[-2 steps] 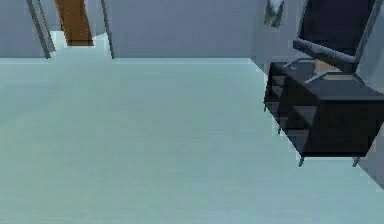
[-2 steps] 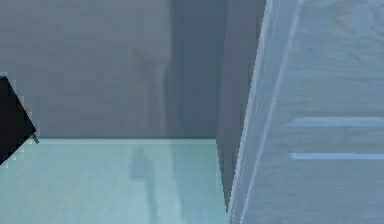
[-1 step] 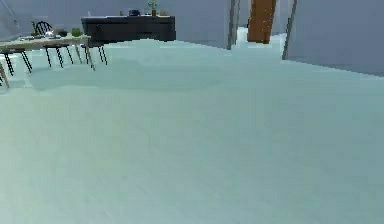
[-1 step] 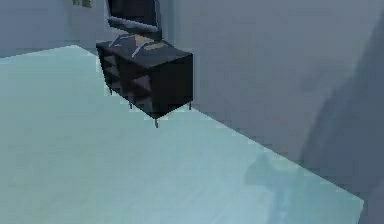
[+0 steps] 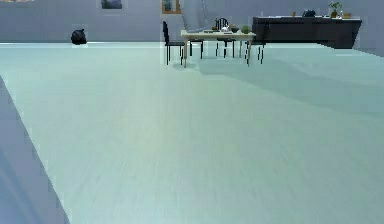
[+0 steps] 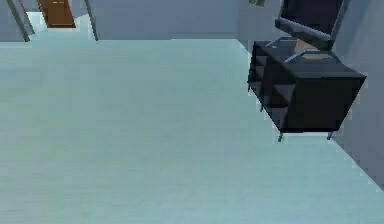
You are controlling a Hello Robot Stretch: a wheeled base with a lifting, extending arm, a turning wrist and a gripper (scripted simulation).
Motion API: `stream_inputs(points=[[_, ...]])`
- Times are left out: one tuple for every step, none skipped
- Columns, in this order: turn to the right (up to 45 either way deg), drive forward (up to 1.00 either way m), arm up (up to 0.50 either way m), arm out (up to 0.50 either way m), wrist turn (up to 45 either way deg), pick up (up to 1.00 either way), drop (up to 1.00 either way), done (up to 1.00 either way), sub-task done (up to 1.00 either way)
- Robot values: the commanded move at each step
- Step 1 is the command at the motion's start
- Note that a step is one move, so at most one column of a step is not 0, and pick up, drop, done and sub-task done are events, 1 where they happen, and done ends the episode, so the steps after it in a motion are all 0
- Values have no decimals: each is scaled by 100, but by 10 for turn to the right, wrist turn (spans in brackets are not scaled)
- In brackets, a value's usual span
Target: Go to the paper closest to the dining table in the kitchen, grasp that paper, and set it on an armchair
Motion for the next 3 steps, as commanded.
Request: stream_inputs(points=[[0, 100, 0, 0, 0, 0, 0, 0, 0], [0, 100, 0, 0, 0, 0, 0, 0, 0], [0, 100, 0, 0, 0, 0, 0, 0, 0]])
